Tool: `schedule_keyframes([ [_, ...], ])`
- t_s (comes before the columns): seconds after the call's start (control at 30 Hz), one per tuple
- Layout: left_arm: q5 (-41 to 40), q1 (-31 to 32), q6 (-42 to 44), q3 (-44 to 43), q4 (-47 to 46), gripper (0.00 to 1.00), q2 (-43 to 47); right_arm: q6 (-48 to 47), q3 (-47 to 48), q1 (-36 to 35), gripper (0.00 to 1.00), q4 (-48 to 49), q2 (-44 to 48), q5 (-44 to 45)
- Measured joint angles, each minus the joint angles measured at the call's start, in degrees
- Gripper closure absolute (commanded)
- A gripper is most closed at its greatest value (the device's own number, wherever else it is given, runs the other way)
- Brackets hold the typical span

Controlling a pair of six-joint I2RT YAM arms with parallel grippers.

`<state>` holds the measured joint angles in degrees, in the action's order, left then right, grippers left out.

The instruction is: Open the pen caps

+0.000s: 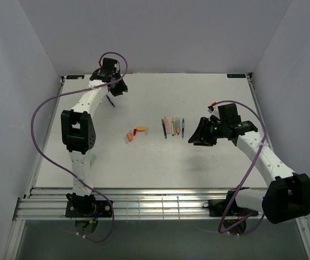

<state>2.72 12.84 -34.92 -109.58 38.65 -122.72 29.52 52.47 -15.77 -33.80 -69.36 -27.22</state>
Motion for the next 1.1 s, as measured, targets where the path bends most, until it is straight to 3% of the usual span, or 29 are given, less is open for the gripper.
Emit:
schedule_keyframes([
  [0.13, -7.04, -2.23, 1.07, -5.99, 2.75, 0.55, -1.79, -0.02, -0.72, 0.00, 0.57, -0.13, 0.28, 0.02],
  [0.37, -12.46, -4.13, 2.62, -6.67, 5.70, 0.54, -6.34, -0.17, -1.77, 0.00, 0.57, -1.16, 0.85, 0.11],
  [0.6, -13.88, -5.25, 5.05, -9.57, 7.65, 0.52, -12.70, -0.44, -1.77, 0.02, 0.57, -1.53, 0.68, 0.13],
  [1.1, -13.35, -7.13, 6.49, -13.79, 6.58, 0.51, -16.50, -0.87, -1.66, 0.02, 0.57, -2.32, -3.56, 0.31],
])
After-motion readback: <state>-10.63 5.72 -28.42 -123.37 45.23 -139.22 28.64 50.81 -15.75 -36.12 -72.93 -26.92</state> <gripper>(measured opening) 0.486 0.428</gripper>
